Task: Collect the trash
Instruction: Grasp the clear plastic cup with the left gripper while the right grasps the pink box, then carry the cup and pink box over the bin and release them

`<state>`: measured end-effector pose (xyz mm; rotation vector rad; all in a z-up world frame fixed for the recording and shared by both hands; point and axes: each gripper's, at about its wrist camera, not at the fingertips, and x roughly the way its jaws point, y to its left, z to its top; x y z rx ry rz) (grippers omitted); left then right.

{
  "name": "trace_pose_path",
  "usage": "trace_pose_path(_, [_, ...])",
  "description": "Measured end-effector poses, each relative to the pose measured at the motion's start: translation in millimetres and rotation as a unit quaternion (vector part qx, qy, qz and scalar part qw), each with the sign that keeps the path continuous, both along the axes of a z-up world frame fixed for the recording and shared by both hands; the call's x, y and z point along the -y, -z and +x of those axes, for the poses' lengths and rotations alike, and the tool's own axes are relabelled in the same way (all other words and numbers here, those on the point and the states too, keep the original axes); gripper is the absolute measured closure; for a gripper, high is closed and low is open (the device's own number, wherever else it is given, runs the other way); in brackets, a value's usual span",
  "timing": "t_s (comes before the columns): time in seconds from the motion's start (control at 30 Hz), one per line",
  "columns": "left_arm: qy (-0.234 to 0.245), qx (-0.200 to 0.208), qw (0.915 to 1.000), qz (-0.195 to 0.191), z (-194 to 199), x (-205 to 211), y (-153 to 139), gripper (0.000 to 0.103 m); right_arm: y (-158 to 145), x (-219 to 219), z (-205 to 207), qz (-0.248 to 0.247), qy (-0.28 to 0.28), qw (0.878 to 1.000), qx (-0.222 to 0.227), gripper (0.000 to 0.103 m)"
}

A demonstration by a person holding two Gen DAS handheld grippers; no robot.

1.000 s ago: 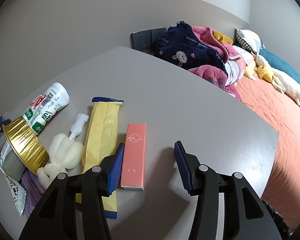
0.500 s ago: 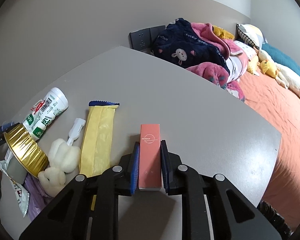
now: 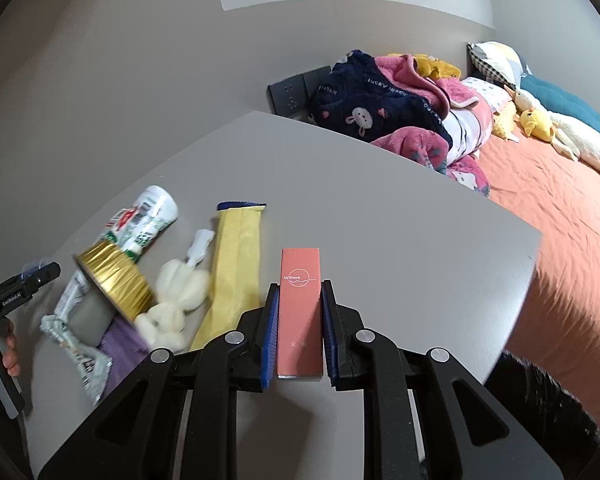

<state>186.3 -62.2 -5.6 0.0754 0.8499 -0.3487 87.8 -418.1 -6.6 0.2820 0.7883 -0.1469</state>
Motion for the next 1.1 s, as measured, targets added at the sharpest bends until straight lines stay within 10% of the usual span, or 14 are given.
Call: trace_pose_path(1.1, [0.131, 0.015, 0.9907, -0.033, -153, 104, -37, 0.038, -47, -10, -165, 0.011, 0.011, 0.999, 0.046, 0.082])
